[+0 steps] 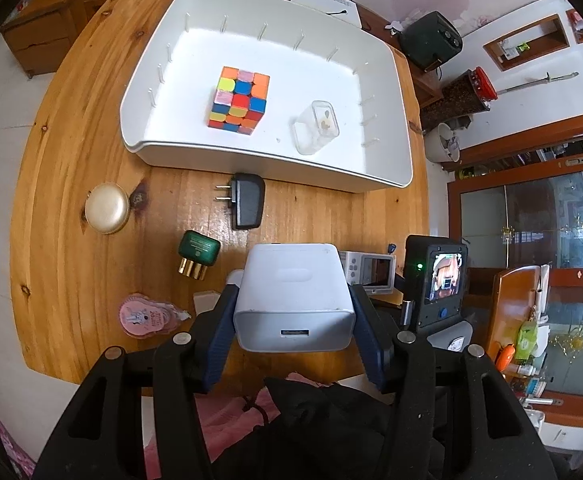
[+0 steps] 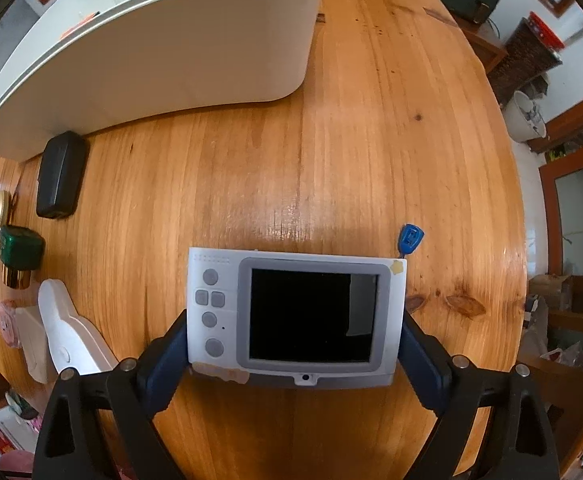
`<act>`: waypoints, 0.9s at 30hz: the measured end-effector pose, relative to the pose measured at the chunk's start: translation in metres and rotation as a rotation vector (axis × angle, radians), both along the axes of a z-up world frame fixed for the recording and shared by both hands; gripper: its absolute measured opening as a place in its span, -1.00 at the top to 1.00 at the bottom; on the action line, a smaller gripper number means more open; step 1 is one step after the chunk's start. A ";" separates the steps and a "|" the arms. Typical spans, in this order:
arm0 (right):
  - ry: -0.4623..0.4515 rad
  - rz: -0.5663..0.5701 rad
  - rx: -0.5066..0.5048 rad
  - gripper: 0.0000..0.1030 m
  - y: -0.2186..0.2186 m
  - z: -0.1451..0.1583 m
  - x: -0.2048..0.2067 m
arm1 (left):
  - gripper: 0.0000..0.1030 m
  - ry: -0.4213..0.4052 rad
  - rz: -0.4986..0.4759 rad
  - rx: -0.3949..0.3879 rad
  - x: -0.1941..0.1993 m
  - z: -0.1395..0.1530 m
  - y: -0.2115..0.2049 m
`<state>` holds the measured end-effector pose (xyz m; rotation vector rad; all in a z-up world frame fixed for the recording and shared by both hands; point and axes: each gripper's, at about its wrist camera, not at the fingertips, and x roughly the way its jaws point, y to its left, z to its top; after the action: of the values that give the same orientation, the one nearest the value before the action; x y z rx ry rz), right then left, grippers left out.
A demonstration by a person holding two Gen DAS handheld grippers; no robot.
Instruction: Organize rigid objects
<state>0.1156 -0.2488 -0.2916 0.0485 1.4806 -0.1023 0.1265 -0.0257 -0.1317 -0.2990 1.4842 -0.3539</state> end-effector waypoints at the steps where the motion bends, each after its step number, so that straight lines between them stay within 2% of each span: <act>1: -0.002 -0.002 0.000 -0.82 -0.002 0.000 -0.001 | -0.13 -0.002 -0.001 0.001 0.000 0.000 0.001; 11: -0.033 -0.048 0.026 -0.81 -0.023 0.012 -0.021 | -0.13 -0.028 -0.014 0.005 0.000 0.002 0.009; 27: -0.182 -0.081 0.048 -0.81 -0.035 0.056 -0.035 | -0.13 -0.102 0.002 -0.012 0.008 0.014 0.012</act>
<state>0.0802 -0.2840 -0.2358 0.1532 1.2988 -0.1241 0.1346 -0.0132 -0.1177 -0.2882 1.3817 -0.3716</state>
